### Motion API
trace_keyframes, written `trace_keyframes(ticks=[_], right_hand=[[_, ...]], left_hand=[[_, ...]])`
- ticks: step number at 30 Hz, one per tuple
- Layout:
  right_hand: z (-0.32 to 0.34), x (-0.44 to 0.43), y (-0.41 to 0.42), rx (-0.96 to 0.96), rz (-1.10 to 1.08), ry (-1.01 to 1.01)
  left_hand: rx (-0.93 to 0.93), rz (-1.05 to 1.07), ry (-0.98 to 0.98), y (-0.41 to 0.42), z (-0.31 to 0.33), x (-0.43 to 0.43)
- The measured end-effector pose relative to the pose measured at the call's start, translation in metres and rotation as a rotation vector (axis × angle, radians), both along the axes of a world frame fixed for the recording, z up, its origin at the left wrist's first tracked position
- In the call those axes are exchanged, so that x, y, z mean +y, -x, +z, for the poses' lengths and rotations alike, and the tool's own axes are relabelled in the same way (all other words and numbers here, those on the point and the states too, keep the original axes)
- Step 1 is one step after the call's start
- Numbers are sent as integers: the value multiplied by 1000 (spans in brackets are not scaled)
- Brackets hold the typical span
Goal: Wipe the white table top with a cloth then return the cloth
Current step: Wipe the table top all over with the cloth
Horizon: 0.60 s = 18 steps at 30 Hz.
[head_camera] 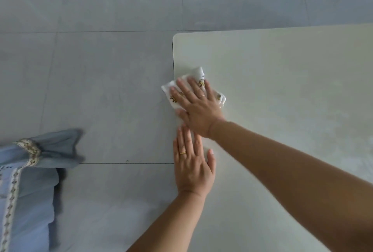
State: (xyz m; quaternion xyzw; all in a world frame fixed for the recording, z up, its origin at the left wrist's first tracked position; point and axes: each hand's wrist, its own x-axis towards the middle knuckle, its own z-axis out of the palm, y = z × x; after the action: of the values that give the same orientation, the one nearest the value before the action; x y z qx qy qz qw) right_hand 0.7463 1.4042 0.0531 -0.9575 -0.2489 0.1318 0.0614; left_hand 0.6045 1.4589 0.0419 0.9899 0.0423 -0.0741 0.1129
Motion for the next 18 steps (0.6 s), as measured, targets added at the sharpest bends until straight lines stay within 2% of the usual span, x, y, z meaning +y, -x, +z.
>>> trace_keyframes(ticks=[2,3,7,8,9,12,14,16,18], right_hand=[[1,-26,-20,-48,158,64],[-1,-42,-34,-68,108,95],[3,-63,-69,20,-569,19],[4,-47,-66,36,-642,5],[5,-27,-60,50,-616,-9],[5,16,-39,55,-135,-79],[5,2,-54,-6,66,-8],[1,-28,-83,-59,-36,53],[0,-53,-112,-17,-321,44]], left_hand=[[-14,-1,-1,0,2,1],[-19,-1,4,-1,4,1],[-82,-40,52,-11,9,0],[-108,-59,55,-19,11,-1],[-126,-74,59,-28,12,-2],[-108,-81,99,-53,11,-1],[-87,-81,112,-58,6,0],[-108,-81,103,-57,0,1],[-127,-85,92,-56,-2,-1]])
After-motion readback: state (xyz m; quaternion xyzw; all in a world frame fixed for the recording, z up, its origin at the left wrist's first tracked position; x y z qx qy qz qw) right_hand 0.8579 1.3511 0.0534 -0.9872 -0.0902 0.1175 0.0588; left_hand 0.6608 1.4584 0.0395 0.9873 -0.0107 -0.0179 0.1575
